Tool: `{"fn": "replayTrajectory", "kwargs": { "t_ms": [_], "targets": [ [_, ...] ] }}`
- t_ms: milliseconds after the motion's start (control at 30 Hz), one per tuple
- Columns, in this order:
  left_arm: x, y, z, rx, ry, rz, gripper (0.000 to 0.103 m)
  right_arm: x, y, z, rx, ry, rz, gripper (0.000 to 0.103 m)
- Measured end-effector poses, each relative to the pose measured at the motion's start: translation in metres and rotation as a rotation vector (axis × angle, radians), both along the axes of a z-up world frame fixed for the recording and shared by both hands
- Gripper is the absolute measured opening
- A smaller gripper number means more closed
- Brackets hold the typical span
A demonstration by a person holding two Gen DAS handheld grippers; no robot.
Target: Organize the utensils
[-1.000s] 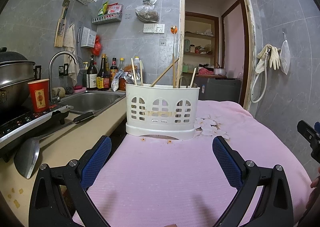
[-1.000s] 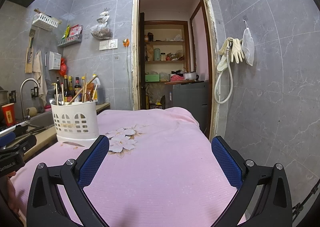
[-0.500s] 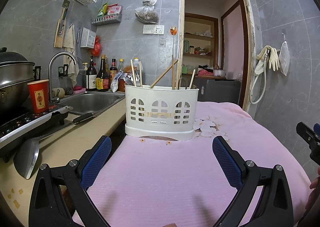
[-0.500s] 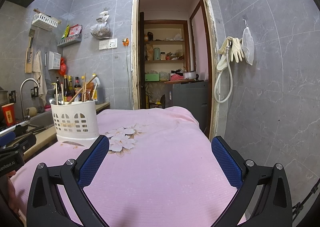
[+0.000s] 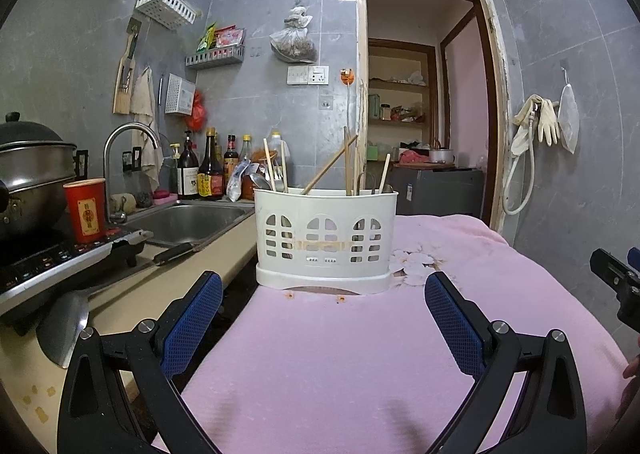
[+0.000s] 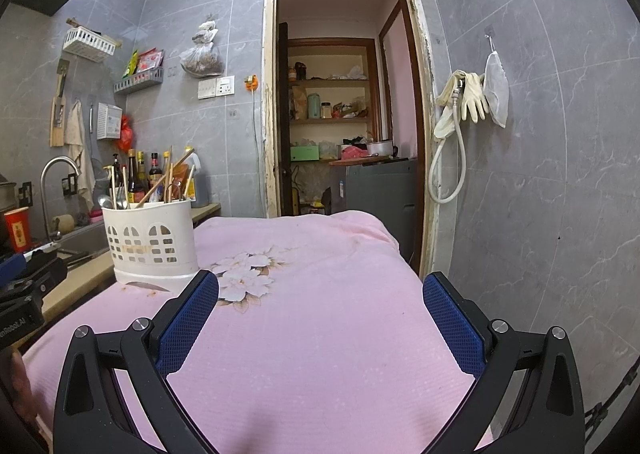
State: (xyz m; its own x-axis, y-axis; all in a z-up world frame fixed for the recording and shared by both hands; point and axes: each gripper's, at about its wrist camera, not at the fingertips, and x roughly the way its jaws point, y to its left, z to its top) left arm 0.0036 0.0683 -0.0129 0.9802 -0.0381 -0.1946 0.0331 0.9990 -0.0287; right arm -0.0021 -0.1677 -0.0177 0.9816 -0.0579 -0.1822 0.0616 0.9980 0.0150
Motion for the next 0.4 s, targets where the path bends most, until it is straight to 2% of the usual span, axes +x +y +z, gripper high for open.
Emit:
{"fn": "replayTrajectory", "kwargs": {
  "t_ms": [400],
  "targets": [
    [0.0050,-0.0018,-0.0051,0.016,0.018,-0.006,0.099,-0.0007,0.0019,-0.0010,0.003,0.008,0.002,0.103]
  ]
}}
